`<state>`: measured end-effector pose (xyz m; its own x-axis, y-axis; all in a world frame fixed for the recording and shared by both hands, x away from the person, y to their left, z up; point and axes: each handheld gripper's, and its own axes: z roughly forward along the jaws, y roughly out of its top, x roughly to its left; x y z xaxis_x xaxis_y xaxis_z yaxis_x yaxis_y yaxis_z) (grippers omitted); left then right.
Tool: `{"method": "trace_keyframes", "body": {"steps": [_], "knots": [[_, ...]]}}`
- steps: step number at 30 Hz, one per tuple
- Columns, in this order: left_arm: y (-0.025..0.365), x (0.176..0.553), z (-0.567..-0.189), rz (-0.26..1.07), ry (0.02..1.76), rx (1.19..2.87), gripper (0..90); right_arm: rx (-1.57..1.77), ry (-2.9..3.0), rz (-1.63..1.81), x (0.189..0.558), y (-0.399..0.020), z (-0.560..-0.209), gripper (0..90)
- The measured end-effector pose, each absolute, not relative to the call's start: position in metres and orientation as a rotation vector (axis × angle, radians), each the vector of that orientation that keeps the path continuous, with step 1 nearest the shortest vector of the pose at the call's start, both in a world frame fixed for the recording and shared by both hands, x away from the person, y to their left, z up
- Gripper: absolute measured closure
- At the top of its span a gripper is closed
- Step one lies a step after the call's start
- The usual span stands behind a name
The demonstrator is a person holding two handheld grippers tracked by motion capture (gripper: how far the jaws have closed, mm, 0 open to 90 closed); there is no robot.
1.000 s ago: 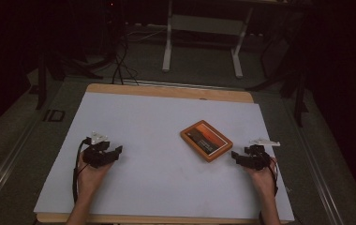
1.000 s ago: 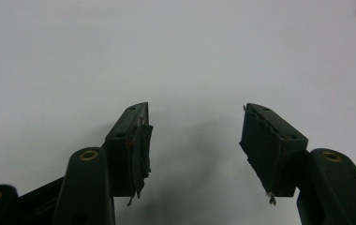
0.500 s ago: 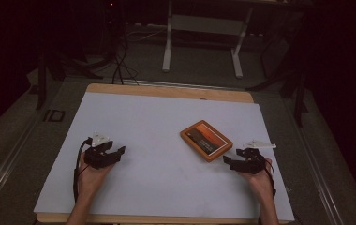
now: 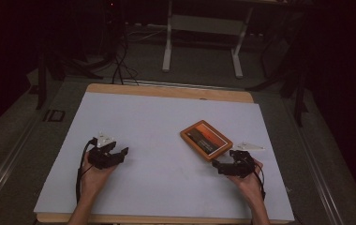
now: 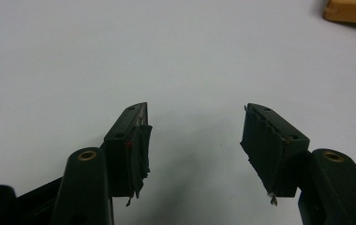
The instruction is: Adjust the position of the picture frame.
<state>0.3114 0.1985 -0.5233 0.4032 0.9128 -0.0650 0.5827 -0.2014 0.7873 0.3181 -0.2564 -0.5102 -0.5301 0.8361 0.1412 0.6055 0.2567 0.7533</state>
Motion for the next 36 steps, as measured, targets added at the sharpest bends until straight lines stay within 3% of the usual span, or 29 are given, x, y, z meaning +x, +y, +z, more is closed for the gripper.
{"method": "trace_keyframes", "body": {"steps": [13,19,27,31,33,36], "knots": [[0.150,0.351,-0.509,0.486,1.137,1.947,43.7,1.325,2.240,1.122,0.318,-0.240,-0.523,8.8],[0.114,0.379,-0.509,0.443,1.068,1.975,47.6,1.278,2.250,1.068,0.323,-0.234,-0.530,14.2],[0.064,0.411,-0.516,0.371,0.963,2.022,65.2,1.220,2.270,1.046,0.323,-0.230,-0.533,22.0],[0.048,0.425,-0.522,0.331,0.976,2.033,68.8,1.209,2.272,1.052,0.320,-0.230,-0.532,26.9],[0.043,0.433,-0.526,0.292,0.992,2.022,69.4,1.220,2.270,1.071,0.318,-0.231,-0.532,26.5],[0.039,0.441,-0.530,0.238,1.014,1.975,69.2,1.259,2.255,1.127,0.316,-0.234,-0.530,19.2]]}}
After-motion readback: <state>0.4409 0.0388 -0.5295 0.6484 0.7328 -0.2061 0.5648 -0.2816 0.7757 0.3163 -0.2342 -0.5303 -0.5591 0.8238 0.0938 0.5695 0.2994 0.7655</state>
